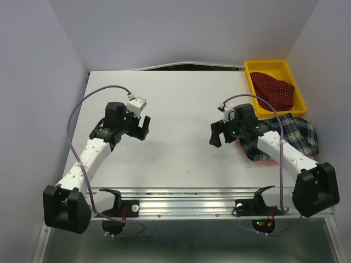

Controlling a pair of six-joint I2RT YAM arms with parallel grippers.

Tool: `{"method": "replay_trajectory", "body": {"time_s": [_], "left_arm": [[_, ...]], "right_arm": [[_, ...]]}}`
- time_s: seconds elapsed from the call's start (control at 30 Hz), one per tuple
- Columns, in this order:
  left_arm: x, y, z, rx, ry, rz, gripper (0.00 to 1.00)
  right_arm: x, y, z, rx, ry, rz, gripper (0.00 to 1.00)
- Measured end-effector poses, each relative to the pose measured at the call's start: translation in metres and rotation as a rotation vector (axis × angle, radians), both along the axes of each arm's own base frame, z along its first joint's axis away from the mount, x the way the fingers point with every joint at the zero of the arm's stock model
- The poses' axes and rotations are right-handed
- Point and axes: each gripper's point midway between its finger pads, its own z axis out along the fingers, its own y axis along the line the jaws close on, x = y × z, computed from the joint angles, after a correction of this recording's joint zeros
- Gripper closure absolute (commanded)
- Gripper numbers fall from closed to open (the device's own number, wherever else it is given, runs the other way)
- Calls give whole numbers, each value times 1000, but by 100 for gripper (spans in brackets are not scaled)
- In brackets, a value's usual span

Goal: Fold and stack the skirts
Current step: Grab the skirt from the pile

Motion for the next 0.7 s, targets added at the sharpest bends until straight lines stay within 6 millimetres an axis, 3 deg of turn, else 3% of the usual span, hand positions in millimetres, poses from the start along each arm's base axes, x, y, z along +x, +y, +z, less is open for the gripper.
{"method": "replay_trajectory", "body": {"time_s": [0.17, 0.27, 0.37, 0.5, 0.63, 0.7], "left_arm": [[-1, -4, 5, -13, 8, -19, 2], [1, -8, 14, -28, 1, -32, 2], [6, -12, 26, -43, -12, -45, 2], [15, -17, 39, -59, -20, -54, 2], [18, -21, 46, -79, -18, -59, 1], [17, -22, 47, -84, -13, -58, 2]], "right_arm": [[5, -3, -1, -16, 10, -33, 0], [26, -3, 10, -10, 8, -59, 0], [65, -15, 30, 16, -17, -119, 0], [132, -49, 70, 43, -106, -238, 0], [194, -105, 100, 33, -199, -383, 0], [216, -134, 102, 17, -206, -458, 0]]}}
